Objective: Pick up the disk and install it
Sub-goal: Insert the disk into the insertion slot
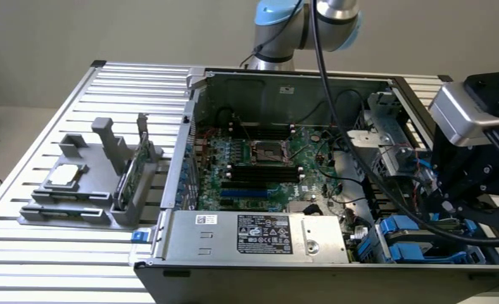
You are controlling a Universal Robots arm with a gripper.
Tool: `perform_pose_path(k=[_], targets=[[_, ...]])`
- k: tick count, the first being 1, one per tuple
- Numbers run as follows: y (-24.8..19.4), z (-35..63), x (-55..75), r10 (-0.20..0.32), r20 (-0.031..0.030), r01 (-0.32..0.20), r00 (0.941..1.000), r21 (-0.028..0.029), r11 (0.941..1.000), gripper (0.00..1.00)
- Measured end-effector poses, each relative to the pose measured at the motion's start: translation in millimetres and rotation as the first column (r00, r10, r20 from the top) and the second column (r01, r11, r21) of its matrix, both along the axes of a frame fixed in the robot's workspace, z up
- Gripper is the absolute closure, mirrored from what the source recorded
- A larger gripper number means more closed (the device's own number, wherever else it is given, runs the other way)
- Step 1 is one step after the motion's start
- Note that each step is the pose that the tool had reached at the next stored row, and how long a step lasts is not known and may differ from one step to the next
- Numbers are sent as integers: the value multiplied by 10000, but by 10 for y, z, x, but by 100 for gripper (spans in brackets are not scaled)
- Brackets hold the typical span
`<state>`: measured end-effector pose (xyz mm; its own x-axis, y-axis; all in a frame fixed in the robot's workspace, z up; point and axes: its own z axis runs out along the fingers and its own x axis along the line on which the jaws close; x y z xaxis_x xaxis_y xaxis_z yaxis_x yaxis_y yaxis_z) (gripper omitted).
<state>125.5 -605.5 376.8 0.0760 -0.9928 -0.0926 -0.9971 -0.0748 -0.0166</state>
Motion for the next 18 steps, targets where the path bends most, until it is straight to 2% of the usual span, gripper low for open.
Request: perform_pose_path(k=[12, 18], targets=[[23, -218, 45, 104, 61, -104, 9999, -1, 9999, 89], [27, -322, 61, 155, 112, -155, 9998, -2, 9999, 89]])
